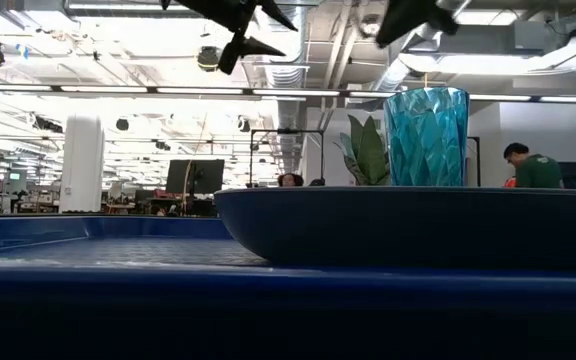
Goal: Pick and place plate/cup/fork/spoon on tray
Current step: Put the blue fork on the blue tray to the left of the blue plate
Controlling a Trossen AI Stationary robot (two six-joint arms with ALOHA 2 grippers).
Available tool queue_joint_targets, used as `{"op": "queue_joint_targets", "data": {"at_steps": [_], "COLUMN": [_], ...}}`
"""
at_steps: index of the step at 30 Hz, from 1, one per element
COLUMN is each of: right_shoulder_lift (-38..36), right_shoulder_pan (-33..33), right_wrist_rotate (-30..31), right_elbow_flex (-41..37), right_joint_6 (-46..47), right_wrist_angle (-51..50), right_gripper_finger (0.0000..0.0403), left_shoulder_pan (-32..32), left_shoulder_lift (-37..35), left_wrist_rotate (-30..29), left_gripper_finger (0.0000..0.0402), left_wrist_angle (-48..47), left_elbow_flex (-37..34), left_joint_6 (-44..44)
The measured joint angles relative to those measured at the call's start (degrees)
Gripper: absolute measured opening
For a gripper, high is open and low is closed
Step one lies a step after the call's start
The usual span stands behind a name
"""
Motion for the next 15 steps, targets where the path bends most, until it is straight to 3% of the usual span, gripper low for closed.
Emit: {"op": "queue_joint_targets", "data": {"at_steps": [6,15], "right_shoulder_lift": [7.5,16.9], "right_shoulder_pan": [-2.4,-5.8], "right_wrist_rotate": [-4.2,-4.4], "right_elbow_flex": [3.1,11.5], "right_joint_6": [-6.3,-11.8], "right_wrist_angle": [4.6,8.4], "right_gripper_finger": [0.0021,0.0021], "left_shoulder_pan": [2.0,0.2], "left_shoulder_lift": [0.1,0.0], "left_wrist_rotate": [-1.5,-15.2], "left_gripper_finger": [0.0206,0.0233], "left_wrist_angle": [-8.6,-17.2], "left_elbow_flex": [5.7,13.1], "left_joint_6": [6.5,20.4]}}
